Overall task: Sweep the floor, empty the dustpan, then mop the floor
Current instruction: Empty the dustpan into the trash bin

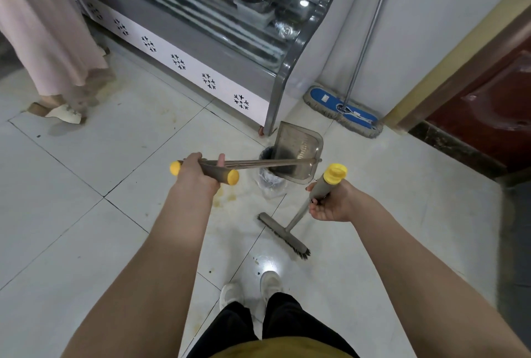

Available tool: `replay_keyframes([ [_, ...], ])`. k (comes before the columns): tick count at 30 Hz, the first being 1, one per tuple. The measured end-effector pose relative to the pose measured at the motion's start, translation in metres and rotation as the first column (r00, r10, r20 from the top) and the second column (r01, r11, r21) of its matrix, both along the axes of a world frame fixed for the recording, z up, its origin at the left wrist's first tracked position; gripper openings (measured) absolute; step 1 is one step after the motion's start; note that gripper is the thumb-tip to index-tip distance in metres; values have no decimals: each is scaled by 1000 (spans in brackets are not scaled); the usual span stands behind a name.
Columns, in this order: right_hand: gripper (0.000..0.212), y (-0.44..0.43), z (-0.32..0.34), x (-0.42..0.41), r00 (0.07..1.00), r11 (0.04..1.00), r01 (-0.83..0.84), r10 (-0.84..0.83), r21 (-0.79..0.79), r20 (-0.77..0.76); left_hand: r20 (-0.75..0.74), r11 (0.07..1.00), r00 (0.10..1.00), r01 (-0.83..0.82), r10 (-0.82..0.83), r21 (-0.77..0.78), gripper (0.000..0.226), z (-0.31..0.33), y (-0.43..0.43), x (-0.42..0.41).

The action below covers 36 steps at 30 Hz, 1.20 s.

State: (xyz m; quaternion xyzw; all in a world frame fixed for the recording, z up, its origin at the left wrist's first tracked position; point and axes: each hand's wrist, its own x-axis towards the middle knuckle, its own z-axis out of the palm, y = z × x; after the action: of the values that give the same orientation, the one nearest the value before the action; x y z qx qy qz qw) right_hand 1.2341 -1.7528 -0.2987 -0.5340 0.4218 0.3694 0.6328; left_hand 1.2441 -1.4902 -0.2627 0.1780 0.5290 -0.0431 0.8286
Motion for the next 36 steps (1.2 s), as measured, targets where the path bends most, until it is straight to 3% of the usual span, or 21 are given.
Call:
replay_keyframes([
  [2, 27, -6, 1, -3, 999, 999, 35, -35, 18, 2, 32, 998, 998, 56, -57, 19, 2, 7, -8, 7],
  [5, 27, -16, 3, -6, 996, 996, 84, -85, 32, 9, 32, 988, 990, 136, -139, 75, 13, 22, -24, 20],
  [9, 28, -35, 6, -9, 993, 992, 115, -117, 47, 30, 65, 957, 963, 248, -260, 154, 12, 38, -52, 33],
  [18, 25, -99, 5, -5, 985, 986, 156, -159, 55, 63, 95, 903, 935, 298, -341, 310, 12, 62, -119, 54],
  [30, 24, -196, 14, -1, 964, 967, 248, -253, 64, 85, 74, 666, 794, 449, -603, 596, 16, 104, -226, 100],
  [36, 24, -231, 24, 1, 949, 956, 285, -291, 66, 121, -6, 486, 676, 537, -737, 690, 13, 123, -270, 108],
])
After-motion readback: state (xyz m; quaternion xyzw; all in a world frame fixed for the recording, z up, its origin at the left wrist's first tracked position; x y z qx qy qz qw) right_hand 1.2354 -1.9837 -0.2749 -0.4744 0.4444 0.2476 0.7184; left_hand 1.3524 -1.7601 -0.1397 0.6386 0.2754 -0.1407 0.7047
